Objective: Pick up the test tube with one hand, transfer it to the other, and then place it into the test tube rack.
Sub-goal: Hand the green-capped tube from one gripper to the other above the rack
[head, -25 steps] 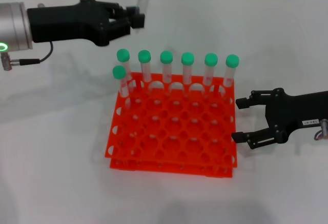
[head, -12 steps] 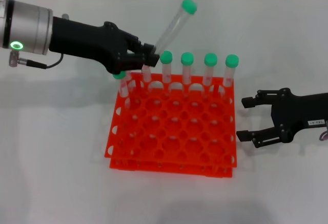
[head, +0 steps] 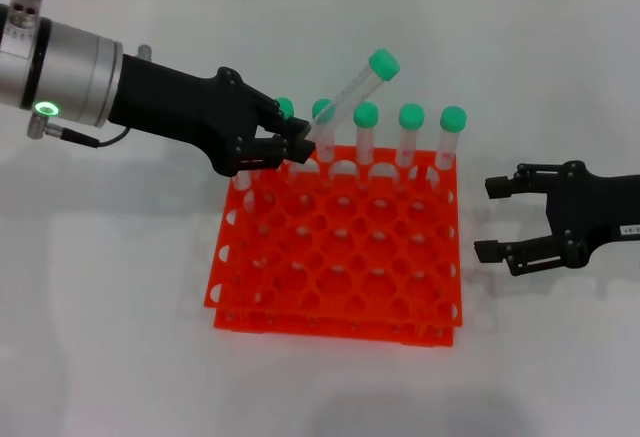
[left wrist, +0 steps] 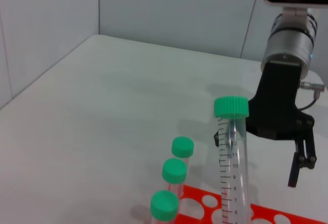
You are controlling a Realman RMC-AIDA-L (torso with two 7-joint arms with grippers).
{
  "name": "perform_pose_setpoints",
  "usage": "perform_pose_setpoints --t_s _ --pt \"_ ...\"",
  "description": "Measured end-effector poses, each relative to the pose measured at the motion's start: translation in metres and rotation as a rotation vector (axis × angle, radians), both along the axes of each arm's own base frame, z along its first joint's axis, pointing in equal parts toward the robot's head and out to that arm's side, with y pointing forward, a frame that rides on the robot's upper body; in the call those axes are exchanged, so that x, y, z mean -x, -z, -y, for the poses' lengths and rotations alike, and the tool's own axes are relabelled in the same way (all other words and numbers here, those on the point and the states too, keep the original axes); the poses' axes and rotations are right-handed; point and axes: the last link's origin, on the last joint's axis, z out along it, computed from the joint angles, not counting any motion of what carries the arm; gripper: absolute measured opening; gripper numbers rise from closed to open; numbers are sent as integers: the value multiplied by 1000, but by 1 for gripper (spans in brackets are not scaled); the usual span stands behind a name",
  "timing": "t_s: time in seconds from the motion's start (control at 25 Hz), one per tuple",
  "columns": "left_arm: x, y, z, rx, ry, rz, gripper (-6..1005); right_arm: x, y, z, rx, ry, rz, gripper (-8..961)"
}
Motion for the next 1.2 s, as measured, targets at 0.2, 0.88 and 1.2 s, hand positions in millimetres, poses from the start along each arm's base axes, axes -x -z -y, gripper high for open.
perform_pose_setpoints --t_s 0.2,0.88,1.2 --pt "0 5 5 -6 40 17 192 -1 -3 0 -9 8 -7 869" --pt "2 15 14 -23 104 52 192 1 -35 3 -58 71 -208 870" --pt "-4 18 13 -24 118 53 192 6 -9 3 -124 94 -364 870"
